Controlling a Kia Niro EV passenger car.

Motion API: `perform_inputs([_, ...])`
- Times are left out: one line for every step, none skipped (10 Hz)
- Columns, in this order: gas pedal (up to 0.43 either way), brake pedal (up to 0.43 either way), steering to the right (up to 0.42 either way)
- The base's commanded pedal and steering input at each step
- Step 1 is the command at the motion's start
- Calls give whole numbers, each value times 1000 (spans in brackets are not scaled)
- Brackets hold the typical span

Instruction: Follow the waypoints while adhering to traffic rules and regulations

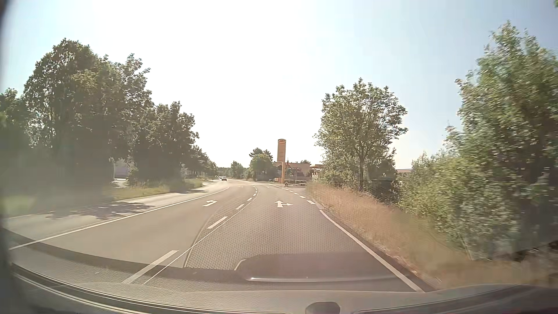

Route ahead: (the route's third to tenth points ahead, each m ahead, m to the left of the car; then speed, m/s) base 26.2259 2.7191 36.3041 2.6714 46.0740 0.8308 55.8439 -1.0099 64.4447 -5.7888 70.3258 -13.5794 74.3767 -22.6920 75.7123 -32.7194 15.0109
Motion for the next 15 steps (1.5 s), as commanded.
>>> perform_inputs([0,12,-10])
perform_inputs([0,12,-10])
perform_inputs([0,18,-10])
perform_inputs([0,18,-9])
perform_inputs([0,18,-9])
perform_inputs([0,18,-9])
perform_inputs([0,18,-8])
perform_inputs([0,18,-7])
perform_inputs([0,37,-4])
perform_inputs([0,61,2])
perform_inputs([0,98,6])
perform_inputs([0,122,7])
perform_inputs([0,140,7])
perform_inputs([0,152,7])
perform_inputs([0,171,6])
